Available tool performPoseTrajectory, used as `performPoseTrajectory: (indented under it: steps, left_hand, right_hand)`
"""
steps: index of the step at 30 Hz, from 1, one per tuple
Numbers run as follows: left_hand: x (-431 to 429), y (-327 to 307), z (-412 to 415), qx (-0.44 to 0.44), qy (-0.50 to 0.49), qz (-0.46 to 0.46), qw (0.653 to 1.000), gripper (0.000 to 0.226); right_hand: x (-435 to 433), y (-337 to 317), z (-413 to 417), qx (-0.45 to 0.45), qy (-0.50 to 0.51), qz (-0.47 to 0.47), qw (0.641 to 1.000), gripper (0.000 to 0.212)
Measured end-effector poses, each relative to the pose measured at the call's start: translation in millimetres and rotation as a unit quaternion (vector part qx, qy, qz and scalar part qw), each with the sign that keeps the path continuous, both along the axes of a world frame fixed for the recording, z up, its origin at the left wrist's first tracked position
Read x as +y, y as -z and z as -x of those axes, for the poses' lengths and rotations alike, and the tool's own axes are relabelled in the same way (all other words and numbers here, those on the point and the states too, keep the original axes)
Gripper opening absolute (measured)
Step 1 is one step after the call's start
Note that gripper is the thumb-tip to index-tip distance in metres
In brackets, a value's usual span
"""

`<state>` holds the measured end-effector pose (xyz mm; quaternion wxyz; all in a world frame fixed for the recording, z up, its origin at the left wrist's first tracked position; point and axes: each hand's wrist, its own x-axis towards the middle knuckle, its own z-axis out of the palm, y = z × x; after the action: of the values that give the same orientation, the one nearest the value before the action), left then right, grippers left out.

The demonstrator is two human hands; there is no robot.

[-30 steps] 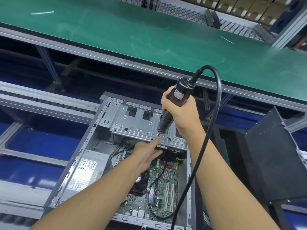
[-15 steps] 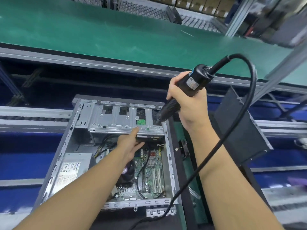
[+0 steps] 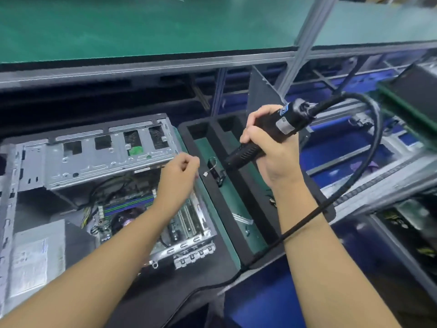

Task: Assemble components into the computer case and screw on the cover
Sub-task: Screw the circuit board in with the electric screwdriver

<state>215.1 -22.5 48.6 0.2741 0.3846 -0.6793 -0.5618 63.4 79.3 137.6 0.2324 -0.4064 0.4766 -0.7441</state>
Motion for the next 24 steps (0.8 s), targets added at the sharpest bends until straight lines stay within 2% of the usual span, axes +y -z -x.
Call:
performPoseTrajectory:
  steps: [4,8,11,13,14,17,18,20,24]
  left_hand:
    - [18.2,-0.4,53.5,-0.1,0.123,0.045,0.986,0.015]
    - [38.5,23.3,107.4,-0.227,0.255,0.063,0.938,0.006]
    - [49.6,53.5,139.2,-0.336,0.321,0.129,0.876,0.009]
    - [56.9,75.8,155.0,-0.393,0.357,0.152,0.834,0.014]
    - [60.4,87.3,161.1,-0.424,0.38,0.179,0.803,0.015]
    - [68.5,121.7,174.1,-0.488,0.463,0.3,0.676,0.014]
    - [70.8,131.7,177.4,-0.499,0.484,0.313,0.648,0.014]
    - [74.8,147.1,183.0,-0.515,0.502,0.314,0.619,0.013]
    - [80.1,167.8,185.5,-0.541,0.503,0.289,0.609,0.014]
  right_hand:
    - [31.5,18.1,35.0,-0.03,0.017,-0.014,0.999,0.028]
    - [53.4,43.7,78.8,-0.045,-0.014,-0.042,0.998,0.028]
    - [62.9,66.7,108.2,-0.058,-0.028,-0.065,0.996,0.035]
    - [66.2,81.1,121.9,-0.069,-0.036,-0.068,0.995,0.031]
    - [67.9,87.4,128.0,-0.075,-0.04,-0.067,0.994,0.029]
    - [75.3,103.6,146.0,-0.076,-0.047,-0.074,0.993,0.026]
    - [78.1,107.7,151.4,-0.071,-0.047,-0.08,0.993,0.026]
    - [81.4,114.7,159.0,-0.069,-0.052,-0.089,0.992,0.026]
    - [82.3,123.2,163.4,-0.085,-0.076,-0.093,0.989,0.029]
